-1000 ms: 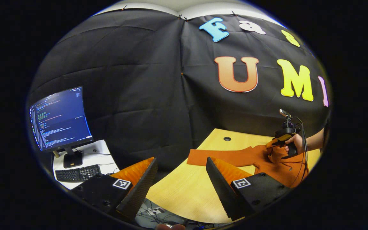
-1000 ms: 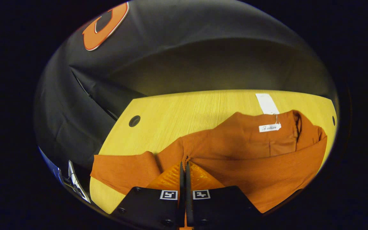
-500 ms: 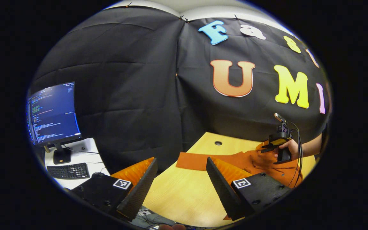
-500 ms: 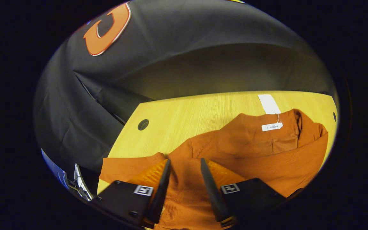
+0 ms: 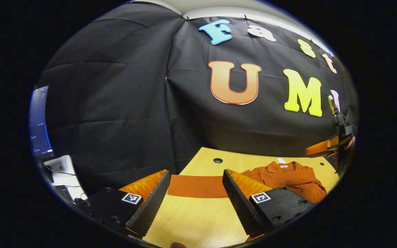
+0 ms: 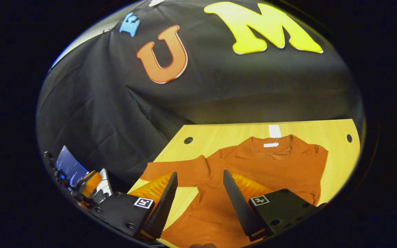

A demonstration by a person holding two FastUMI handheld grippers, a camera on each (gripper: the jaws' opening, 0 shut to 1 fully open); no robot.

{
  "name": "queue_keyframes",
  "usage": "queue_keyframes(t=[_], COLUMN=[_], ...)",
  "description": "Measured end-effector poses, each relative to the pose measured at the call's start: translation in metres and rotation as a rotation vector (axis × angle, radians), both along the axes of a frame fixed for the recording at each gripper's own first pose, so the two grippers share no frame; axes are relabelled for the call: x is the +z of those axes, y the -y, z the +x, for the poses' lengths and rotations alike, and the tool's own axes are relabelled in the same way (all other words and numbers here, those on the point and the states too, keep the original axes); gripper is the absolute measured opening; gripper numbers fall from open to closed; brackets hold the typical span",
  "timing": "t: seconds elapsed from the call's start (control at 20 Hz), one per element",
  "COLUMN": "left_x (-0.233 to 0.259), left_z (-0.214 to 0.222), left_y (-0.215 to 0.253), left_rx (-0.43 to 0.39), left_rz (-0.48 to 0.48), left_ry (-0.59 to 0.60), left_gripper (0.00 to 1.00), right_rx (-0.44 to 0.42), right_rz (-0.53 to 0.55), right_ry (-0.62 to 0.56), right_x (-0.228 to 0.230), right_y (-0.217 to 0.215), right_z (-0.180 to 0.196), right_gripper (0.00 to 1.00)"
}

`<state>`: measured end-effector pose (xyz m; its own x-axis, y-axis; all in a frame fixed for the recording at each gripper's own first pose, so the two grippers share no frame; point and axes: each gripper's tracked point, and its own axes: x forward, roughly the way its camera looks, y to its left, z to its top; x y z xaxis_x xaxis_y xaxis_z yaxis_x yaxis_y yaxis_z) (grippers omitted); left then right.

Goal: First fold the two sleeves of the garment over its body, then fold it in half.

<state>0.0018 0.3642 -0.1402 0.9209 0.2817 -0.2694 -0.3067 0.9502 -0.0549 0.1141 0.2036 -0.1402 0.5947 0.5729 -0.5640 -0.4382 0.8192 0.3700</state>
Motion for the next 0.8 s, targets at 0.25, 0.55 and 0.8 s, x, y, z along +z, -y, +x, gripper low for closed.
queue_keyframes(t=[0.25,0.55,0.8], left_x=[-0.069,-0.145,-0.194], left_z=[0.06,0.108,0.126], left_y=[-0.072,-0.108,-0.137], left_rx=[-0.039,-0.069,-0.045], left_rz=[-0.116,-0.399,-0.511], left_ry=[-0.138,-0.23,-0.327], left_gripper=[1.0,0.99,0.99], right_rx=[-0.039,-0.275,-0.449], right_rz=[-0.047,-0.11,-0.052], right_ry=[0.106,0.092,0.008], right_x=[0.059,0.066,0.063], right_y=[0.082,0.186,0.23], right_z=[-0.045,-0.072,-0.083], right_gripper=[0.86,0.86,0.86])
